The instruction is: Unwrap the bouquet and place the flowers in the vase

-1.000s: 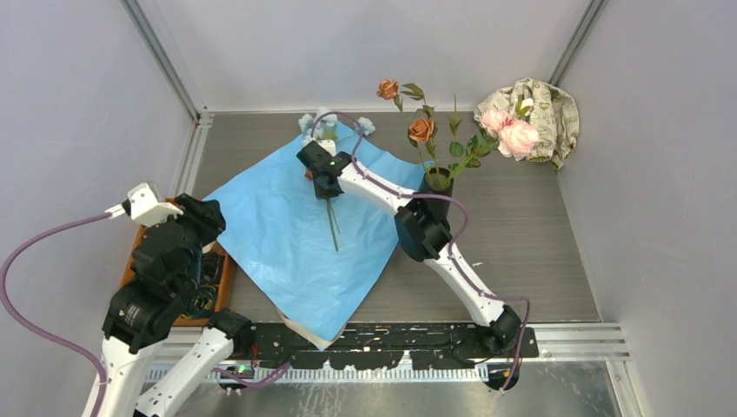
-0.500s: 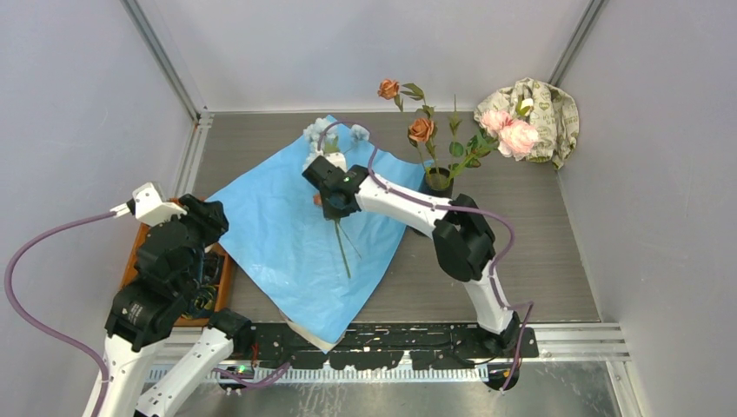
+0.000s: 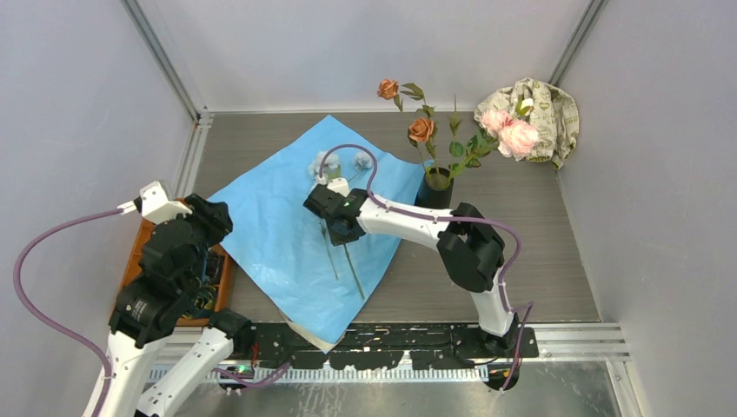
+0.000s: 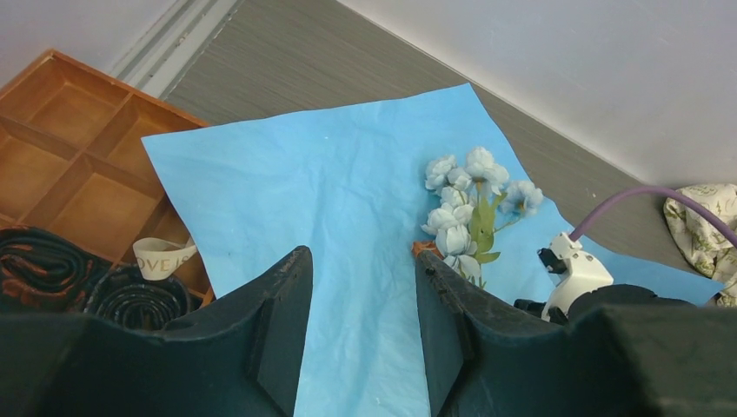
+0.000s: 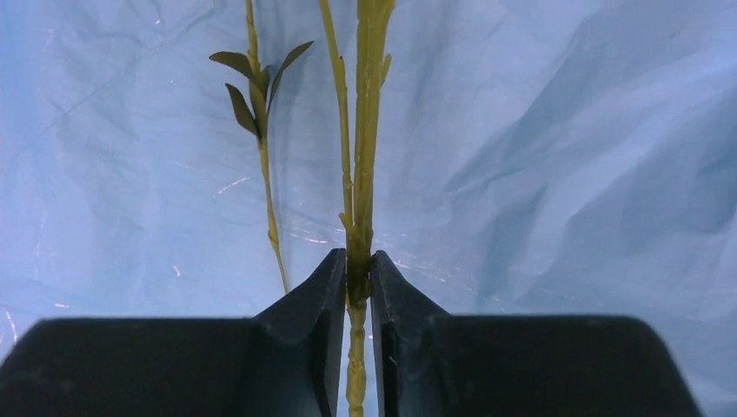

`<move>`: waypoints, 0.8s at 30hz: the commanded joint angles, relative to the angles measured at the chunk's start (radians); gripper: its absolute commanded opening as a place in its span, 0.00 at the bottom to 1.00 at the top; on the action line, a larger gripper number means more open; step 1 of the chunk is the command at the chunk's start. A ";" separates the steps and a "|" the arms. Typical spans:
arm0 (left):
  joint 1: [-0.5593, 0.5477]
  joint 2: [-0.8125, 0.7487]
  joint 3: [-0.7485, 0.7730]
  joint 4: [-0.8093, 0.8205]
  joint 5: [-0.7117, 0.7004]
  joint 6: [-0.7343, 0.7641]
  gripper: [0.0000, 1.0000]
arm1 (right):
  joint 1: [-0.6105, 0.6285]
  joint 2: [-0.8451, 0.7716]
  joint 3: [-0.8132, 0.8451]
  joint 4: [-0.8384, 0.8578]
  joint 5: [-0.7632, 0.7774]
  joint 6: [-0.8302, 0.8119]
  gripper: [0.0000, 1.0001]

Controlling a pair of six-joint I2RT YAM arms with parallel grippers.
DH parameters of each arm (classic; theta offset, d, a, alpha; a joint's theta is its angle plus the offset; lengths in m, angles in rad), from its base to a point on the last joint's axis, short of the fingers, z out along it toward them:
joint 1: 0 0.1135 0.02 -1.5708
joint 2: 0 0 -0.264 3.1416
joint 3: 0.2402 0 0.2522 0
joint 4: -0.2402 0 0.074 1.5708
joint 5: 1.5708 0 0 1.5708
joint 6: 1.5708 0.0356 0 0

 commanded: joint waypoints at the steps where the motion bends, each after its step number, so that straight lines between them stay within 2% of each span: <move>1: 0.002 -0.001 0.000 0.043 0.001 -0.001 0.48 | -0.004 -0.022 0.076 -0.017 0.087 -0.021 0.22; 4: 0.002 0.001 0.001 0.041 -0.001 0.004 0.48 | -0.024 0.059 0.175 -0.126 0.171 -0.001 0.32; 6: 0.002 0.004 0.002 0.037 0.000 0.003 0.48 | -0.042 0.100 0.227 -0.175 0.200 0.009 0.33; 8: 0.002 0.003 0.000 0.035 0.001 0.003 0.48 | -0.041 0.108 0.251 -0.191 0.252 0.008 0.39; 11: 0.002 -0.002 -0.007 0.037 -0.005 0.004 0.48 | -0.031 0.072 0.245 -0.166 0.250 -0.019 0.43; 15: 0.002 0.003 -0.021 0.056 0.003 0.000 0.49 | -0.011 0.035 0.245 -0.093 0.188 -0.084 0.42; 24: 0.003 0.008 -0.024 0.050 0.002 0.000 0.49 | -0.011 0.198 0.383 -0.108 0.044 -0.095 0.34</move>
